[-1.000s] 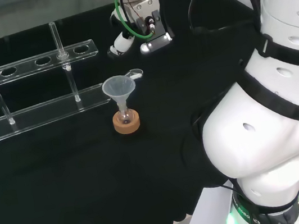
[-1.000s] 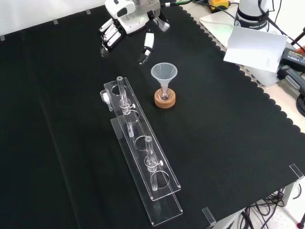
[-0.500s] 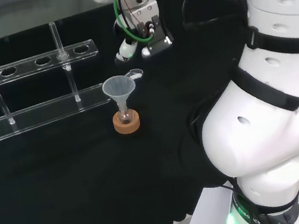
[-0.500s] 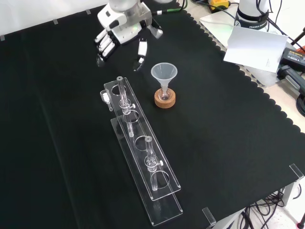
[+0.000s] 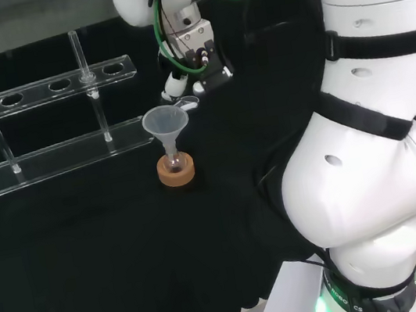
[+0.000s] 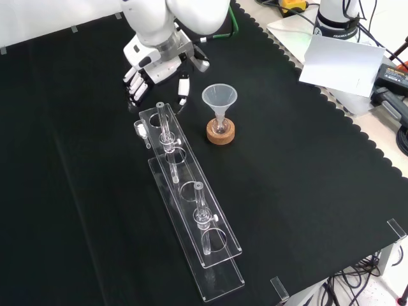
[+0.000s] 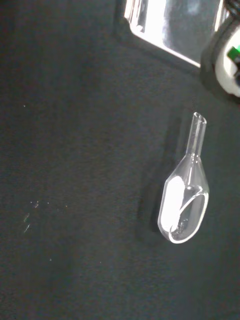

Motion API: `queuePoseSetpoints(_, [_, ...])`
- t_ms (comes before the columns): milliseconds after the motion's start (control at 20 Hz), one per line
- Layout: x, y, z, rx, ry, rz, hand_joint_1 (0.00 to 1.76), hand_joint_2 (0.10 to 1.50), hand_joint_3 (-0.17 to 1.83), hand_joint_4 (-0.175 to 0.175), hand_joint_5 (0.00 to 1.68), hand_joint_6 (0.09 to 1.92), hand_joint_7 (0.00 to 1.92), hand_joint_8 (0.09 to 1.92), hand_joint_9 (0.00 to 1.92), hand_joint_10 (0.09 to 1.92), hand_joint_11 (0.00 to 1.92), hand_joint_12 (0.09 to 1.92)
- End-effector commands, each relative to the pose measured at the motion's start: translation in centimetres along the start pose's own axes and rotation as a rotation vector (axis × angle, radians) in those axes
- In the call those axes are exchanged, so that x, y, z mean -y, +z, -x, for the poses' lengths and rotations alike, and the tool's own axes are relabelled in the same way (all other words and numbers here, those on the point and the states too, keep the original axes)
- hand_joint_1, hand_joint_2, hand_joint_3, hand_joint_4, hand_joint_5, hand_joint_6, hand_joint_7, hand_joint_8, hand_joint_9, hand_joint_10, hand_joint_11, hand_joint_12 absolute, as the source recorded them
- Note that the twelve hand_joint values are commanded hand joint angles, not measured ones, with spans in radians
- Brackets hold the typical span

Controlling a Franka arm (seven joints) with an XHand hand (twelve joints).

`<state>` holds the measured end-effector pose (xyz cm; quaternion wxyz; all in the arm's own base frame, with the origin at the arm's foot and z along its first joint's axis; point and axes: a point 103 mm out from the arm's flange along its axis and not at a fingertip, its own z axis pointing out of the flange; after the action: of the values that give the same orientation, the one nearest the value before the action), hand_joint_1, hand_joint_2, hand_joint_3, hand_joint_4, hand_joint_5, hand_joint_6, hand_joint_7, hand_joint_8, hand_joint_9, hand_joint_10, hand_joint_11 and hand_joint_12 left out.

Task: Pick up the weighing funnel.

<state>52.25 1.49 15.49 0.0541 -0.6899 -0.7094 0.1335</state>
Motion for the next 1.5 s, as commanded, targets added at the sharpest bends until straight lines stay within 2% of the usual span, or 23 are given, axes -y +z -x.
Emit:
queuePoseSetpoints(50, [-1.5, 1.4, 0.0, 0.000, -0.001, -0.006, 0.83, 0.64, 0.44, -0.038, 0.58, 0.09, 0.44, 0.68, 0.61, 0.59, 0.32, 1.31])
queuePoseSetpoints(200, [-1.7, 1.6, -0.3, 0.007, 0.000, -0.003, 0.83, 0.64, 0.45, -0.036, 0.60, 0.09, 0.45, 0.68, 0.62, 0.58, 0.33, 1.31])
queuePoseSetpoints(500, [-2.6, 2.4, -0.2, 0.030, -0.001, -0.039, 0.85, 0.62, 0.48, -0.033, 0.61, 0.10, 0.47, 0.67, 0.64, 0.56, 0.34, 1.30])
queuePoseSetpoints(700, [-2.8, 2.9, 0.4, 0.043, 0.011, -0.048, 0.87, 0.61, 0.48, -0.031, 0.61, 0.10, 0.48, 0.67, 0.65, 0.56, 0.35, 1.30])
queuePoseSetpoints(1100, [-3.2, 3.6, 0.8, 0.040, 0.005, -0.044, 0.88, 0.60, 0.50, -0.025, 0.63, 0.12, 0.49, 0.66, 0.65, 0.55, 0.35, 1.30])
queuePoseSetpoints(1500, [-4.3, 4.5, 2.1, 0.049, 0.007, -0.076, 0.91, 0.60, 0.51, -0.013, 0.64, 0.13, 0.49, 0.66, 0.66, 0.54, 0.35, 1.29])
